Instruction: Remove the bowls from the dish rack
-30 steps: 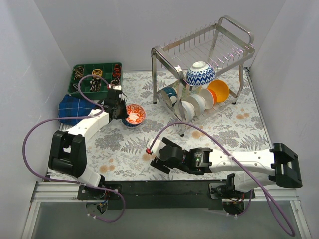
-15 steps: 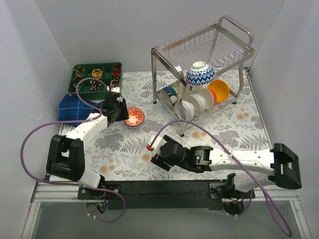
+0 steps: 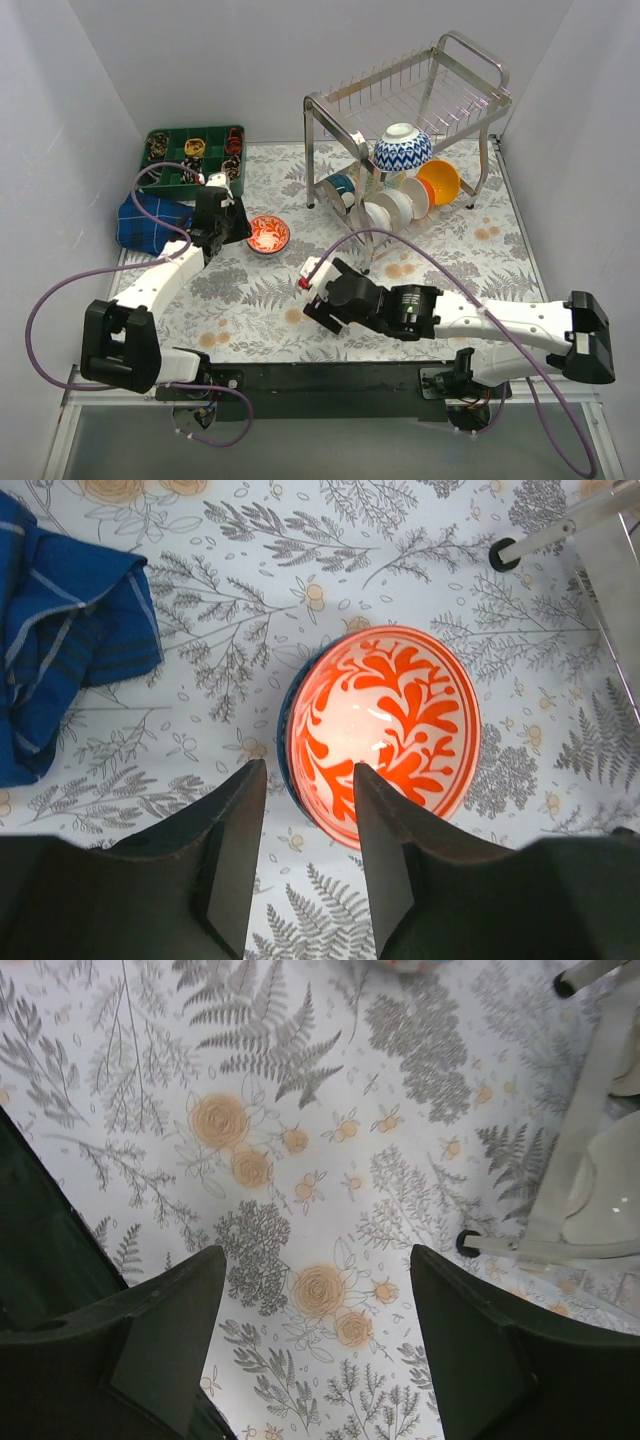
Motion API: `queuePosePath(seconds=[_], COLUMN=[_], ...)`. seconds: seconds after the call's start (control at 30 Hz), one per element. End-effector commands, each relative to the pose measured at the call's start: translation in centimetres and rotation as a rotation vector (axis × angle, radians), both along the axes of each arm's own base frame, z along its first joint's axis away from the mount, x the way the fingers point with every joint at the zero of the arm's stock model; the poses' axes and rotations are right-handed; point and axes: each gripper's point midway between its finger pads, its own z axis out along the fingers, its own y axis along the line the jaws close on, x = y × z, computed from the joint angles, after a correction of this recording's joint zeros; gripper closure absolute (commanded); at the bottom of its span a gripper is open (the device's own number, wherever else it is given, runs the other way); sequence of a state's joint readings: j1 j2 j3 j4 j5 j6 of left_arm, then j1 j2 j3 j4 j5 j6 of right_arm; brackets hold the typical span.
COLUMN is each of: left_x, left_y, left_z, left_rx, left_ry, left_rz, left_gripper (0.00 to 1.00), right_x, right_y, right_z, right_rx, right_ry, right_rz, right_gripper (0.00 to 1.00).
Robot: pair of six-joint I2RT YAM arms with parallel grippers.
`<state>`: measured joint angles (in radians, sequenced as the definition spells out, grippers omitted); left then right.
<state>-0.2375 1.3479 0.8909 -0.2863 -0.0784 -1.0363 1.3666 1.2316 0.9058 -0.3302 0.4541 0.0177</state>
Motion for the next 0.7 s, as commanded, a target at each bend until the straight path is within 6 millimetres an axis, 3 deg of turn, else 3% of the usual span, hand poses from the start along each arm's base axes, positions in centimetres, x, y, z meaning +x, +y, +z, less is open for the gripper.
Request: queuePosePath(seconds=[0.0, 0.17, 0.23, 0.27, 0.37, 0.5, 0.67], left_x=[-1.4, -3.3, -4.1, -4.4, -5.1, -5.6, -5.8], left_y=[-0.2, 0.1, 0.1, 0.1, -0.1, -0.6, -1.1], left_z=[2.2, 2.3, 2.7, 2.7, 2.9, 3.0, 3.6], left_rx=[-0.044, -0.051, -0.058, -0.060, -0.069, -0.058, -0.037], left_ry=[-0.079, -0.105, -0.127, -0.133, -0.145, -0.154, -0.182], left_rz=[-0.029, -0.037, -0.042, -0.046, -0.069, -0.103, -0.144], left_gripper=[0.55, 0.47, 0.38, 0.37, 0.25, 0.08, 0.02], right_x=[2.3, 5.1, 6.9, 7.4, 9.5, 12.1, 13.9], right_y=[-0.6, -3.5, -5.1, -5.9, -8.1, -10.4, -12.8], right_z=[7.8, 14.9, 17.0, 19.3, 23.1, 26.4, 28.9], right_rx=[0.142, 0.274, 0.350, 0.416, 0.516, 0.603, 0.709], right_ry=[-0.081, -0.117, -0.113, -0.121, -0.137, -0.153, -0.161], right_rz=[-0.081, -0.230, -0.326, -0.358, -0.465, -0.606, -0.728], right_gripper=[0.17, 0.17, 0.16, 0.16, 0.15, 0.12, 0.11])
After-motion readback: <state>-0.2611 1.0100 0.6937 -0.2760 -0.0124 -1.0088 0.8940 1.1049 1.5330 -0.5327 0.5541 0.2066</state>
